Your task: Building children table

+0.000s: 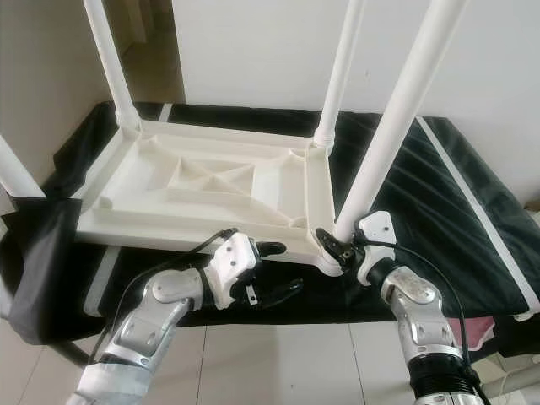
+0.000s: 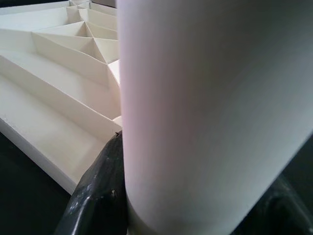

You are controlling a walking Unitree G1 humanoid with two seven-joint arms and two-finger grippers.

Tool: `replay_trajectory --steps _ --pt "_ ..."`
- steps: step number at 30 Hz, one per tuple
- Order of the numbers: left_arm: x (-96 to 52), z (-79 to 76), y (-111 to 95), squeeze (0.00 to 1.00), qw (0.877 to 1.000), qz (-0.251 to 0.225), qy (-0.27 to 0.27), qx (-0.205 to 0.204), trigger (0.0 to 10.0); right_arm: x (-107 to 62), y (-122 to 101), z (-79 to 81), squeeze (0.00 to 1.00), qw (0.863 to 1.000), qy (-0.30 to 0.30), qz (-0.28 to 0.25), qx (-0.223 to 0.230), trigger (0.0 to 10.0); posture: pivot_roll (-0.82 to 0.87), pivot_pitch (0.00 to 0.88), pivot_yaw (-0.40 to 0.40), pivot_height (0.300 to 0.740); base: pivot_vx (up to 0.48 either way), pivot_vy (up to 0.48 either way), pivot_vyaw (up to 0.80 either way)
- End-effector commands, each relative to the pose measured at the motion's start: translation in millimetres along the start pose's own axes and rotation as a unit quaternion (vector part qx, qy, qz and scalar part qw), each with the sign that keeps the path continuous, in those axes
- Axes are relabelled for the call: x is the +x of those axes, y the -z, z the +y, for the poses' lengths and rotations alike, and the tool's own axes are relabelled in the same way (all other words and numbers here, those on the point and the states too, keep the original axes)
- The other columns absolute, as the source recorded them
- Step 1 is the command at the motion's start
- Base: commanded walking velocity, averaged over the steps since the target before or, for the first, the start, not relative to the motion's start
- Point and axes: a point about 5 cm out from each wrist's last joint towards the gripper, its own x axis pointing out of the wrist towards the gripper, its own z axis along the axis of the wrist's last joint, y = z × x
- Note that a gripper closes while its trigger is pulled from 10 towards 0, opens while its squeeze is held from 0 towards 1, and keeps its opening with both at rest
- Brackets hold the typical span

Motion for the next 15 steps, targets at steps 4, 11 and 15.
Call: replay_trajectory --steps 4,11,15 --pt "1.5 -2.2 0.8 0.0 1.0 0.0 -0.008 -0.006 10.0 -3.4 13.3 5.7 0.0 0.999 0.033 0.023 0.027 10.0 -0.03 0.001 -0.057 0.74 0.0 0.0 0.0" --pt "0.9 -4.5 2.0 0.0 1.0 0.003 -0.004 -0.008 10.0 -3.3 16.7 15.6 0.0 0.995 0.086 0.022 0.038 10.0 -0.04 0.0 -0.058 0.74 0.0 0.0 0.0" --pt "0.9 -4.8 1.9 0.0 1.0 0.002 -0.004 -0.009 10.0 -3.0 18.0 20.6 0.0 0.992 0.114 0.023 0.044 10.0 -0.04 0.0 -0.058 0.74 0.0 0.0 0.0"
